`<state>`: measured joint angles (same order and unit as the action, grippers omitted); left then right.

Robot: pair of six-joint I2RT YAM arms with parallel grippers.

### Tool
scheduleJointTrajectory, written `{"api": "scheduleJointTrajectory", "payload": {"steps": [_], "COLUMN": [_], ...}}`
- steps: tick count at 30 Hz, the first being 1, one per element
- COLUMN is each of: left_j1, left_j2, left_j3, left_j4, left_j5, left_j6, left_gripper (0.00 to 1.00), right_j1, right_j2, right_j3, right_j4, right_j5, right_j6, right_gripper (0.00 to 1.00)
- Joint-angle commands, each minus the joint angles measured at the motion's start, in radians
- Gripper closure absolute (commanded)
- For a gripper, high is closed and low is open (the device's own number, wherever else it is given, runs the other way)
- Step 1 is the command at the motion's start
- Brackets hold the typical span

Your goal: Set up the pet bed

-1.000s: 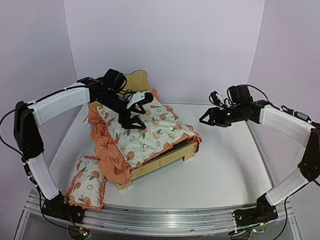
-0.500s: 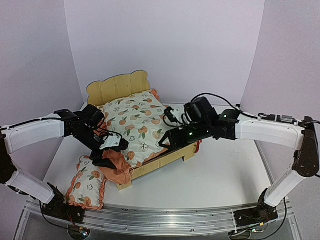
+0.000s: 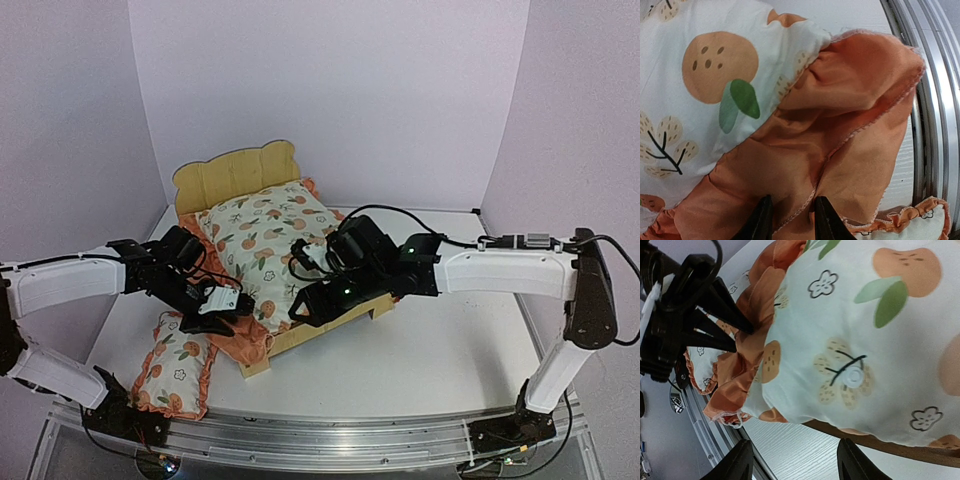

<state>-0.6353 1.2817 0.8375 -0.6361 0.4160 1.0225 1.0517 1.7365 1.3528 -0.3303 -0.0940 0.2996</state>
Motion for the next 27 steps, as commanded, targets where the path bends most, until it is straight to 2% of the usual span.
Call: {"api": "scheduleJointTrajectory", "payload": {"steps": [1,3,5,12,18,21,27], "left_j1": [0.002,0.002,0.002,0.007,0.034,0.044,0.051], "left_j2": [-0.034,-0.044,-0.051,-0.054,-0.056,-0.054,-0.06], "left_j3": [0.013,0.024,0.042,0.117,0.17,0.183,0.196], "left_j4": [0.095,0.092,0.092,0.168,0.227,0.239,0.243], "left_j5": [-0.074,-0.09,-0.097,-0.128,-0.161,-0.164,-0.154], "left_j6": [-0.01,-0.017,-0.041,-0.194,-0.265,-0.272,-0.288], "left_gripper": [0.81,0.92,0.99,1.0,1.0,1.0,1.0], "right_j1": [0.027,0.034,0.038,0.062,0.075,0.074,0.074], "right_j2": [0.033,0.035,0.034,0.062,0.136,0.178,0.245], "right_j3": [0.056,0.059,0.062,0.1,0.186,0.234,0.298], "right_j4": [0.017,0.018,0.017,0.017,0.018,0.019,0.035], "right_j5": [-0.055,-0.072,-0.085,-0.085,-0.073,-0.054,0.082], "right_j6": [-0.036,-0.048,-0.06,-0.084,-0.151,-0.177,-0.179], "right_gripper": [0.41,0.41,0.41,0.4,0.27,0.24,0.25]}}
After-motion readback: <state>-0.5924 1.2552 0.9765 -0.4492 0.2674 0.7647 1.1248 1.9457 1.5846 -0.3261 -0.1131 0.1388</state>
